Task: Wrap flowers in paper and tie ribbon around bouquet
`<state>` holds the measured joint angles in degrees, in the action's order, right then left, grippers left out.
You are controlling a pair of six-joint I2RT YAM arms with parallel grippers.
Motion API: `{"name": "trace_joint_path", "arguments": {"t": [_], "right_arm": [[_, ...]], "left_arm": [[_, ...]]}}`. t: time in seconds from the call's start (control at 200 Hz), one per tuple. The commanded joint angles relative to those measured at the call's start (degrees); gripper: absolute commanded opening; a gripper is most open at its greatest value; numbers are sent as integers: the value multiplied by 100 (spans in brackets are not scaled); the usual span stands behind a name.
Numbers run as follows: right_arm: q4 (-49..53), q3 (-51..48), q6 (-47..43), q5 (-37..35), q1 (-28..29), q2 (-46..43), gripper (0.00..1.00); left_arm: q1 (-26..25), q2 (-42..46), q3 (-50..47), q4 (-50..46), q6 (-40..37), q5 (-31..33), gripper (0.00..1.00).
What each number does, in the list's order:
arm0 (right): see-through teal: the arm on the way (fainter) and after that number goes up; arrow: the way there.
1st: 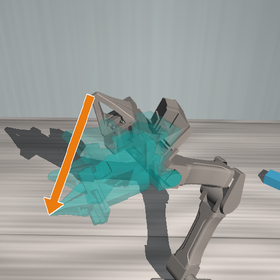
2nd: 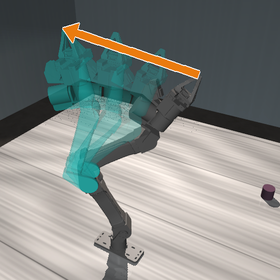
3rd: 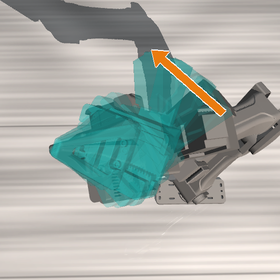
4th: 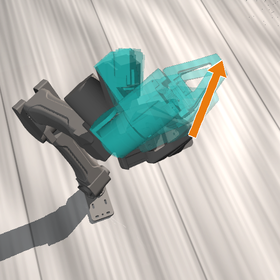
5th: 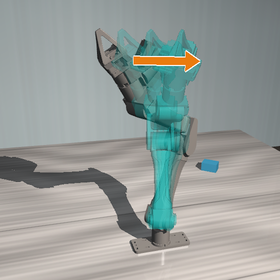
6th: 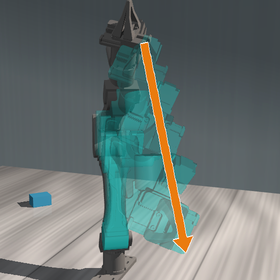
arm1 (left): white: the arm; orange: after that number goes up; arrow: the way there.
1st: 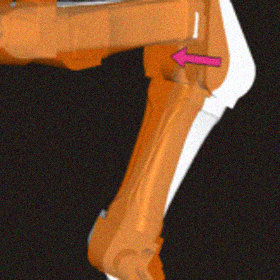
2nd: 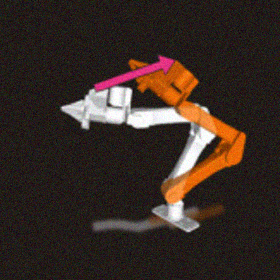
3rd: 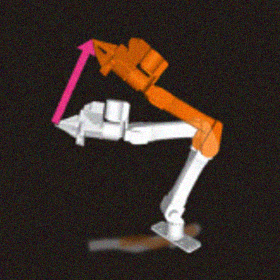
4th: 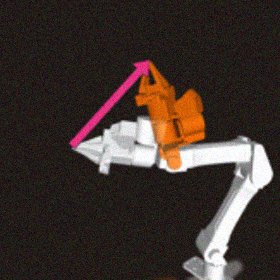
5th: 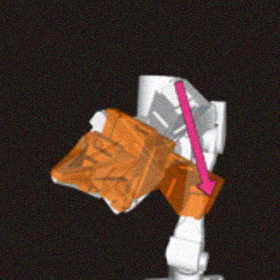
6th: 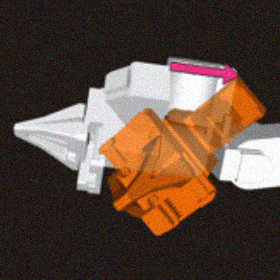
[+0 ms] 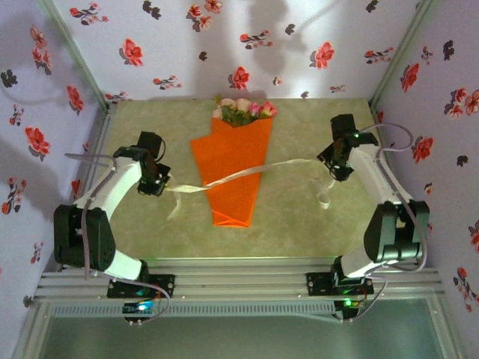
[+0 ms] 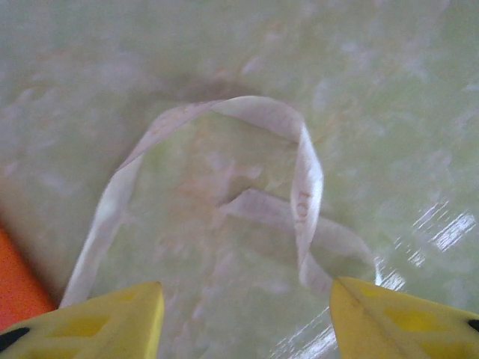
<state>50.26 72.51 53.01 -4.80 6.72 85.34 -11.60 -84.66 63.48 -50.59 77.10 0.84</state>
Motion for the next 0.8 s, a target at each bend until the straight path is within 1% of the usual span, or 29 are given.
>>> {"name": "trace_joint_path", "arguments": {"t": [0.0,0.04,0.075,0.13,0.23,0.325,0.385,0.41,0.43,0.505,0.615,0.685,0.795], "right_arm": [[-17,-277,412,-42,314,-115,61],[-128,-333,593,119,414,-93,60],[-245,-365,766,209,536,-66,60],[-488,-388,1002,373,725,16,59],[-1078,-421,1456,807,1029,314,58],[-1632,-438,1897,1251,1224,729,58],[-1977,-456,2192,1481,1319,958,58],[-2136,-486,2357,1562,1354,1064,58],[-2262,-499,2474,1620,1385,1137,58],[-2759,-552,2927,1841,1491,1393,58],[-3667,-728,3735,2063,1616,1728,58],[-3859,-694,4020,2050,1656,1900,58],[-3954,-664,4264,1947,1659,2098,57]], "left_arm": [[52,19,234,-630,-90,402,47],[36,18,290,-681,9,317,53],[0,38,312,-694,128,222,56],[-110,84,339,-657,393,18,57],[-551,75,345,-419,1019,-324,58],[-1035,-110,142,233,1821,-784,58],[-1259,-255,-18,525,2351,-930,58],[-1326,-298,-107,656,2562,-949,59],[-1369,-327,-177,757,2747,-946,63],[-1451,-439,-481,1253,3406,-987,65],[-1456,-665,-786,2057,4091,-937,65],[-1395,-853,-772,2227,4205,-860,65],[-1326,-1150,-647,2307,4165,-874,63]]}}
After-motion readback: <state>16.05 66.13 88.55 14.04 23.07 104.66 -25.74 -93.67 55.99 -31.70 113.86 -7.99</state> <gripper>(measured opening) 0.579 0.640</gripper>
